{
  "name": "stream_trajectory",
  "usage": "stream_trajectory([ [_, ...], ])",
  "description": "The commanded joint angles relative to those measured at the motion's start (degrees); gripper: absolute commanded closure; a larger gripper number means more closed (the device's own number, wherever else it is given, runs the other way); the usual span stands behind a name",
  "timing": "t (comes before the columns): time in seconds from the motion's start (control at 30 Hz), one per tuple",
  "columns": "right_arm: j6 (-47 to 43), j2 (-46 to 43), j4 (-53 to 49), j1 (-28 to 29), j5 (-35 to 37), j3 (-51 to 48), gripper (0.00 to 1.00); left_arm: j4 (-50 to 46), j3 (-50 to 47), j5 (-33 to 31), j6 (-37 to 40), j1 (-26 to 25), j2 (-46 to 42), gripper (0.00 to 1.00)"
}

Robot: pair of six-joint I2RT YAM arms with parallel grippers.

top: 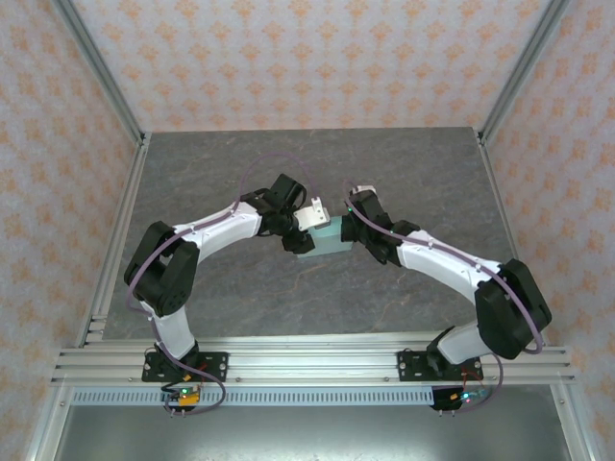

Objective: Fold the paper box

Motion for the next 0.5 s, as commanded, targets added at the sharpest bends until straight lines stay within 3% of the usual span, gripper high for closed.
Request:
stream_trajectory([
  [0.0,1.66,-1.05,2.11,1.14,-0.17,-4.57,0.96,5.13,-1.06,-1.41,-3.4,0.18,-1.83,0.48],
  [0.2,-1.61,-2.52,0.81,1.11,1.32,-5.37,0.97,8.22,-2.62,-3.3,-5.84,0.9,-3.65,0.45],
  [0.3,-1.63,-2.72,0.94,1.12,1.62,-5.71,0.98,11.0,-3.74,-3.19,-11.13,1.34,-6.61,0.43],
  [0.43,0.45,-2.17,1.25,1.22,1.94,-5.75,0.98,20.76,-10.49,-0.4,-21.35,1.36,-14.04,0.34],
  [0.47,0.6,-2.06,1.29,1.2,2.07,-5.63,0.98,23.97,-12.9,-0.1,-23.26,1.35,-16.0,0.24],
])
